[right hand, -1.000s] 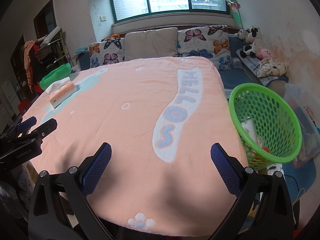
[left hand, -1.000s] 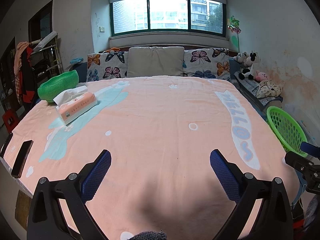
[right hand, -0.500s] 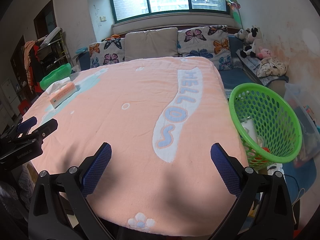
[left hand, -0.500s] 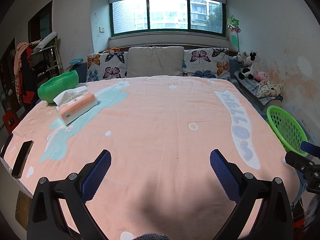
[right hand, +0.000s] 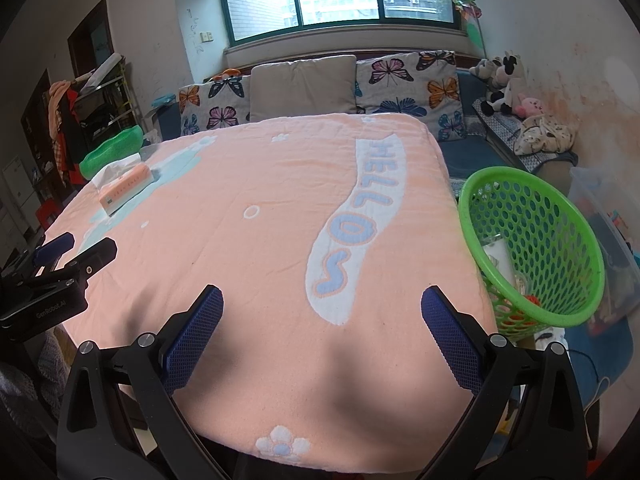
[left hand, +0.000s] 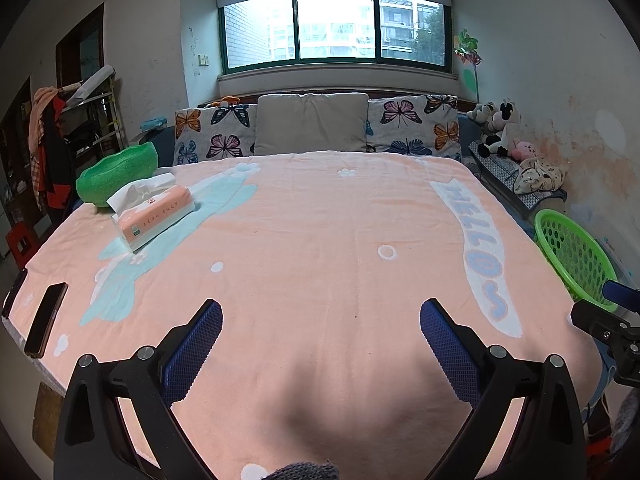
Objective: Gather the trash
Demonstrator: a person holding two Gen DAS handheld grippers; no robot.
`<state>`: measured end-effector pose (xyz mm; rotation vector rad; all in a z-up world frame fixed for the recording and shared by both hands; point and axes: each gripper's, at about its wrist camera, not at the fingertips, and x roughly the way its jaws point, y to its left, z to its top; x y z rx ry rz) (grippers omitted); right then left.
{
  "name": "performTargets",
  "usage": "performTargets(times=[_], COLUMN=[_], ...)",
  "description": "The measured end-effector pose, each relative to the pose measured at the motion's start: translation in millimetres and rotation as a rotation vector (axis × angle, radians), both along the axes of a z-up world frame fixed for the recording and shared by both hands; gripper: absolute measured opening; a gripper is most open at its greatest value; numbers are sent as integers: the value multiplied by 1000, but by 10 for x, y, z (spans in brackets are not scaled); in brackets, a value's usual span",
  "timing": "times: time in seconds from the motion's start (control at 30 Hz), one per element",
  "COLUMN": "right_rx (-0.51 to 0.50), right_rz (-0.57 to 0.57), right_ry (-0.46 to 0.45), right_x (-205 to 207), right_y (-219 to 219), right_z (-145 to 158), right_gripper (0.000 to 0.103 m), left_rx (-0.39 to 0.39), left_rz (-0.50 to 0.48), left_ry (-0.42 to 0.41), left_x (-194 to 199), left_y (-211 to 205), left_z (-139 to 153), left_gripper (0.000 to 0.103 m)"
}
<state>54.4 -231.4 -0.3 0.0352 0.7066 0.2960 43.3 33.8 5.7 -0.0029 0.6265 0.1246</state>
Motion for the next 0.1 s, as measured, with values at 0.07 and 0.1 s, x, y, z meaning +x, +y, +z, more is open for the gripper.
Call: performTargets(times=[0.07,0.1], right_rx=[1,1], right_rz=[1,1], right_ry=[0,0], right_x=[0,0], right_y=[0,2], right_z=[-1,-1], right_gripper=[99,99], left_rx=[-1,1], left_rz=[1,2], left_ry=[0,1], left_x=[8,0], left_y=[-3,-4], left_z=[11,6], left_gripper=[96,96])
